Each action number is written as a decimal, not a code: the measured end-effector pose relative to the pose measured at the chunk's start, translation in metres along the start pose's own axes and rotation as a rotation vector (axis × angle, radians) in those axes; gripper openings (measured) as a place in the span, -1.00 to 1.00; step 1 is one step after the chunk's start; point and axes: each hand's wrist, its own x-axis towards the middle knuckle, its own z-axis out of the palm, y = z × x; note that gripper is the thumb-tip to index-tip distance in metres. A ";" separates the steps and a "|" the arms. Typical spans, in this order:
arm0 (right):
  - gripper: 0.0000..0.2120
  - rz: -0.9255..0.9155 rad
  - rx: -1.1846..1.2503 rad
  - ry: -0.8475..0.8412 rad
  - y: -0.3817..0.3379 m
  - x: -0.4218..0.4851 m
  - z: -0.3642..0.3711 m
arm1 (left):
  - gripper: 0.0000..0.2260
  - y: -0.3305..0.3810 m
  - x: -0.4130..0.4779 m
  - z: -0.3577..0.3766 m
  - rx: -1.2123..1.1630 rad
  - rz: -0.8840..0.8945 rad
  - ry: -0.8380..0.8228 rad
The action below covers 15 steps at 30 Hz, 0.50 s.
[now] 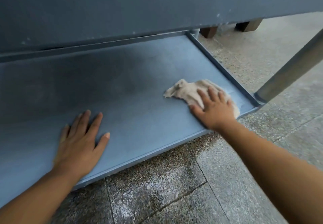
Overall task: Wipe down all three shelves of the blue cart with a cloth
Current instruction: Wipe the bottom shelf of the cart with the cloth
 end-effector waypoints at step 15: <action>-0.32 0.090 0.056 0.008 0.002 0.001 0.006 | -0.29 0.017 -0.005 -0.001 0.080 -0.012 -0.041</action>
